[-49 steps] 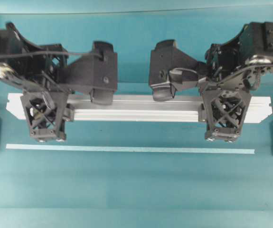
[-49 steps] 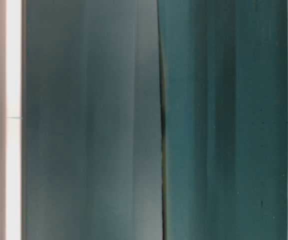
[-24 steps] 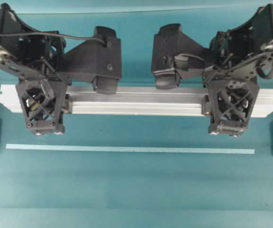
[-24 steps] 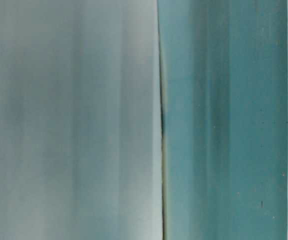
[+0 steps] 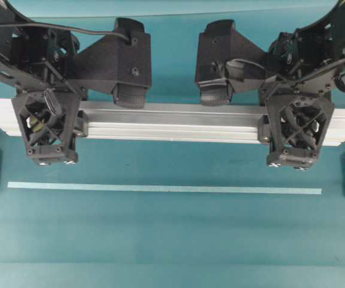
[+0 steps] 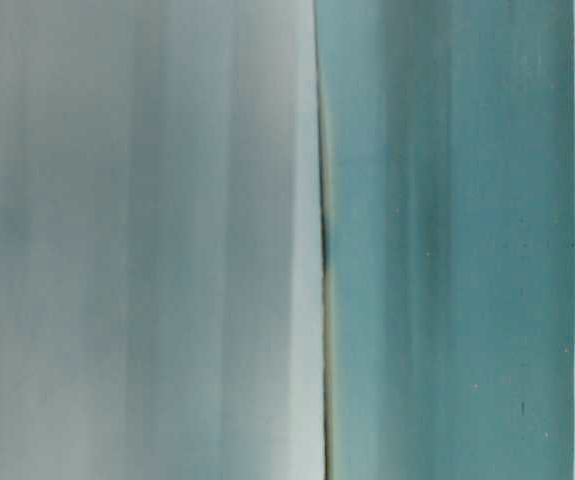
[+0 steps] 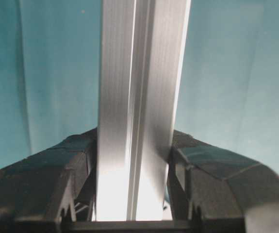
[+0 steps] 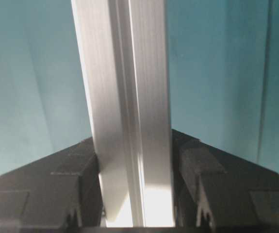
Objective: Lift the metal rail with both hands.
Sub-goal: 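Lift the rail with both grippers and pull it back toward the arms, then lower the held rail with both grippers back onto the table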
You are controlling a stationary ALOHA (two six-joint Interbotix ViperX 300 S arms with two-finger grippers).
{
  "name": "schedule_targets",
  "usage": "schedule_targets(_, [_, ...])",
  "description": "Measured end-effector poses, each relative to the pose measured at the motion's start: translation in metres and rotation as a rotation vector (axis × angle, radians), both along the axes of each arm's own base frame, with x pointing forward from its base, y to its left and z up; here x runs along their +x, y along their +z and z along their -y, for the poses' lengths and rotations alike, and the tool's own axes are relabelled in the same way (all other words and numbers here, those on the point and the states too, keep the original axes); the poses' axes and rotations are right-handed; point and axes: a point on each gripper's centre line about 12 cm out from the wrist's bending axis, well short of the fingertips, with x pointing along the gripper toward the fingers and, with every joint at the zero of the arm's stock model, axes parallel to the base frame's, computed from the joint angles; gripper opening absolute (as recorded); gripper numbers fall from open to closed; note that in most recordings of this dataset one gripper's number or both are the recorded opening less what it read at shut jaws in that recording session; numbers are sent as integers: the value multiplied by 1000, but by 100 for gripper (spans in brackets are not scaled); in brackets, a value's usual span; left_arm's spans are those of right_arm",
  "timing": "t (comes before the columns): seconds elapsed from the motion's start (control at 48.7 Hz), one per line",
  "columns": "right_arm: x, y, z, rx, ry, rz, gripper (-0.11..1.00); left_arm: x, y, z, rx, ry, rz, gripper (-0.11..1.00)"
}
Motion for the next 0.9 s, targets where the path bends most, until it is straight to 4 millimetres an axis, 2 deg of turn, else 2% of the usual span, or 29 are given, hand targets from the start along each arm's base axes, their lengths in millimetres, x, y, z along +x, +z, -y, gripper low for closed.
schedule_targets(0.205, [-1, -4, 1, -1, -4, -12, 35, 0, -3, -2, 0, 7, -5, 36])
schedule_targets(0.431, [1, -27, 3, -1, -7, -65, 35, 3, -28, -5, -1, 15, -26, 36])
schedule_targets(0.513, [2, -37, 4, -12, -13, -67, 35, 3, -42, -5, -1, 17, -32, 36])
schedule_targets(0.76, [7, -87, 7, -35, -22, -54, 35, 2, -91, -7, -1, 22, -44, 36])
schedule_targets(0.904, [5, -118, 7, -35, -23, -65, 35, -1, -111, -6, -1, 20, -37, 36])
